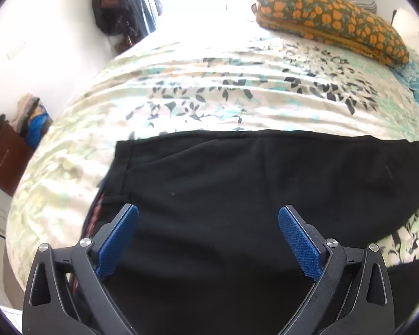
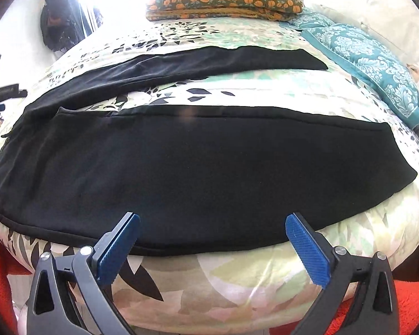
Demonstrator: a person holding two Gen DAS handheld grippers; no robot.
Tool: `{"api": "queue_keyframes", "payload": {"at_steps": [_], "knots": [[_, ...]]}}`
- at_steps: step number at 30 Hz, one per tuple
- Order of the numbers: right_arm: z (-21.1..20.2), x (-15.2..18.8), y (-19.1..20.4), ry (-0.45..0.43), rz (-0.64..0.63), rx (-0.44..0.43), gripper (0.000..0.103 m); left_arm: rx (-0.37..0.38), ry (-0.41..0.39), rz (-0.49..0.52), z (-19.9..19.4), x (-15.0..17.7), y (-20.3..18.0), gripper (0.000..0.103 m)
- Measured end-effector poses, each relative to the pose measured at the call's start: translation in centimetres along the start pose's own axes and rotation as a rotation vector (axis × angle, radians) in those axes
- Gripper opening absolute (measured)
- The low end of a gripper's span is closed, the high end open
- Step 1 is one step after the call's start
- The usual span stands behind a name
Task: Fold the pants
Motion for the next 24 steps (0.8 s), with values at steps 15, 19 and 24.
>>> {"api": "queue_keyframes", "payload": {"at_steps": [15,19,24], "knots": [[3.7,-0.5,0.8,0.079,-0.037,-0.020,0.103,-0.260,0.075,0.085,11.7,-7.0,-1.0,0.103],[2.5,-1.5,1.1,0.019,-0.053,-0.022,0.103,-0.207,0.028,0.088,7.9,-4.8,0.7,0.101],[4.1,-0.9,-1.5,0.093,0.053,-0.020,0.103,-0.089,-0.011,0.231,2.4,3.2,-0.3,0.101]]}}
Point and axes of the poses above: each gripper's, at about its wrist camera, not at the fingertips, and z roughly the way its jaws point, y to its left, x to its underside, the point moved 9 cm from there along z, roughly the way its jaws point, and after that the axes turned 12 degrees about -x, right-handed, at the moved point
